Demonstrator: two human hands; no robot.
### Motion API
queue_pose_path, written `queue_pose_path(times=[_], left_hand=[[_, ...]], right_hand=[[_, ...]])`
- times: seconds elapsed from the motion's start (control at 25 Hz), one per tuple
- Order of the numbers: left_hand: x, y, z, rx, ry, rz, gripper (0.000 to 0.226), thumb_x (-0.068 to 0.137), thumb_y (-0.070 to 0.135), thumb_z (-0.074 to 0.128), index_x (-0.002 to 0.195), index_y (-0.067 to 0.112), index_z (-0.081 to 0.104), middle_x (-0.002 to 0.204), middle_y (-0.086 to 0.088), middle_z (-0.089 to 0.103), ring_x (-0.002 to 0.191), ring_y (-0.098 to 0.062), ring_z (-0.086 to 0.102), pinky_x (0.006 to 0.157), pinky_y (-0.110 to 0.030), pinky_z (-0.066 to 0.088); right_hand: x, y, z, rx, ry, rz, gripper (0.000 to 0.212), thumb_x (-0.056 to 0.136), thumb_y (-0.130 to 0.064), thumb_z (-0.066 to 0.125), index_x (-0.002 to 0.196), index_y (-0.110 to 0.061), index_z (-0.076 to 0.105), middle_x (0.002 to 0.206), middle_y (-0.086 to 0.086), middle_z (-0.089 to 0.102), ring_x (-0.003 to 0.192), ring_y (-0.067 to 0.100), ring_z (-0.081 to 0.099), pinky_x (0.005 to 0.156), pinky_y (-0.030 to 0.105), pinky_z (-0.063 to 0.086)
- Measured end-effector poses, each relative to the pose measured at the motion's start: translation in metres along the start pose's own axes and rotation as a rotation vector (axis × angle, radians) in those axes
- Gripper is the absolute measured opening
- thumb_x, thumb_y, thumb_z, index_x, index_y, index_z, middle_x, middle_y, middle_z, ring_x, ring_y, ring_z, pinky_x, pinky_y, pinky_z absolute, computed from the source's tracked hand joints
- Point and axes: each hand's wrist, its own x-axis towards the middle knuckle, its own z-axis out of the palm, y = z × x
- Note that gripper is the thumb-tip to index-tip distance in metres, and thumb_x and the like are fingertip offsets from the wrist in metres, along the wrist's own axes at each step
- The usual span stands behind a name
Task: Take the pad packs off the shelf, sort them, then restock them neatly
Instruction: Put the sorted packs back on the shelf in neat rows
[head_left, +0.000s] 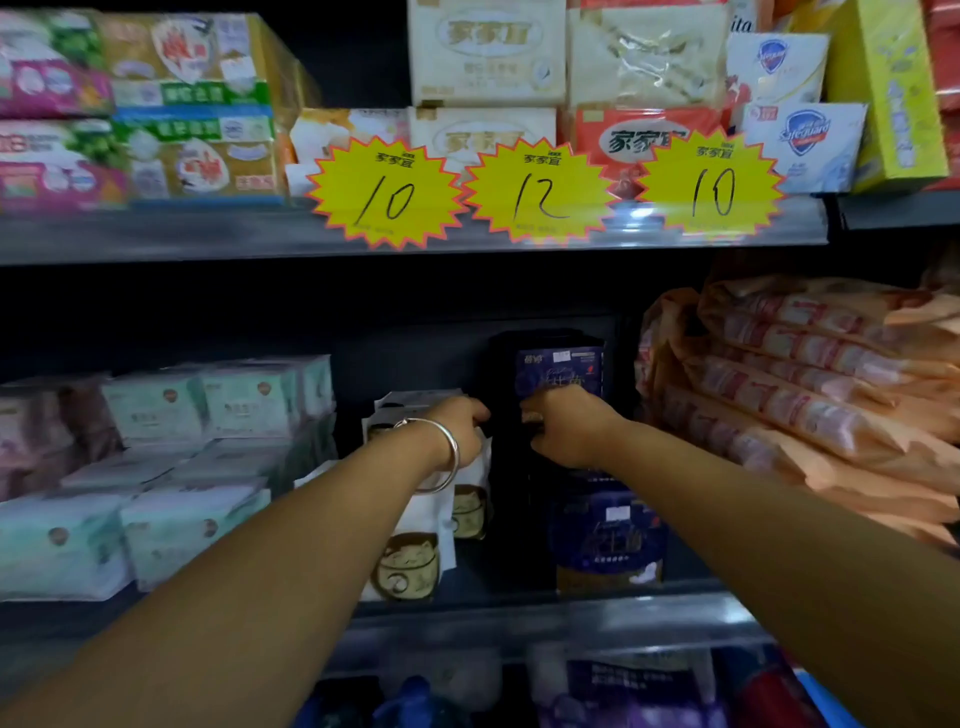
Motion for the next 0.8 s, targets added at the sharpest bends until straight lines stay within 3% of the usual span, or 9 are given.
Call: queue_pose_path(times=[0.24,0.36,0.4,0.56,0.68,0.8], left_hand=[[-0.065,-0.055,-0.03,-0.063,0.034,-0.055,0.052,0.089,-0.007,0.04,0.136,0.014,0.046,0.138,-0.011,0.048,0.121,-0.028,0.051,0.1,-0.029,0.044],[-0.089,-0.07,-0.034,-0.035,0.043,-0.049,0.058,0.09,-0.008,0.034,0.14,0.021,0.04,0.136,-0.009,0.048,0.103,-0.029,0.057,0.067,-0.02,0.048],[-0.093,-0.074,-0.034,-0.012,0.037,-0.047,0.06,0.09,-0.008,0.035,0.141,0.021,0.038,0.136,-0.009,0.047,0.103,-0.03,0.057,0.062,-0.018,0.045],[-0.091,-0.091,-0.027,0.15,0.039,-0.051,0.058,0.085,0.001,0.048,0.14,0.015,0.038,0.139,-0.011,0.042,0.122,-0.029,0.047,0.098,-0.031,0.044],[-0.081,-0.106,-0.029,0.174,0.028,-0.095,0.07,0.08,0.008,0.059,0.144,0.018,0.031,0.137,-0.013,0.041,0.122,-0.03,0.046,0.101,-0.038,0.043],[-0.075,-0.118,-0.033,0.144,-0.097,-0.161,0.086,0.077,0.015,0.07,0.146,0.015,0.02,0.141,-0.012,0.039,0.125,-0.029,0.045,0.103,-0.038,0.042]], right_hand=[[-0.036,-0.069,0.012,0.006,-0.082,-0.032,0.046,0.088,-0.014,0.054,0.134,-0.01,0.05,0.132,0.015,0.053,0.117,0.032,0.053,0.094,0.037,0.048],[-0.042,-0.095,0.02,-0.005,-0.119,-0.033,0.043,0.092,-0.015,0.052,0.134,-0.005,0.047,0.137,0.015,0.047,0.122,0.03,0.048,0.1,0.035,0.044],[-0.042,-0.102,0.023,-0.023,-0.138,-0.036,0.04,0.094,-0.014,0.048,0.133,-0.004,0.047,0.137,0.015,0.047,0.123,0.03,0.046,0.1,0.034,0.042],[-0.037,-0.112,0.029,-0.071,-0.154,-0.045,0.041,0.097,-0.01,0.037,0.138,-0.003,0.041,0.142,0.015,0.04,0.131,0.028,0.038,0.107,0.03,0.032],[-0.03,-0.116,0.027,-0.078,-0.147,-0.017,0.044,0.095,-0.005,0.038,0.139,-0.004,0.04,0.141,0.015,0.042,0.129,0.029,0.041,0.105,0.029,0.033],[-0.008,-0.121,0.029,-0.106,-0.168,0.023,0.038,0.094,-0.005,0.038,0.131,-0.003,0.048,0.132,0.016,0.051,0.118,0.031,0.051,0.096,0.032,0.042]])
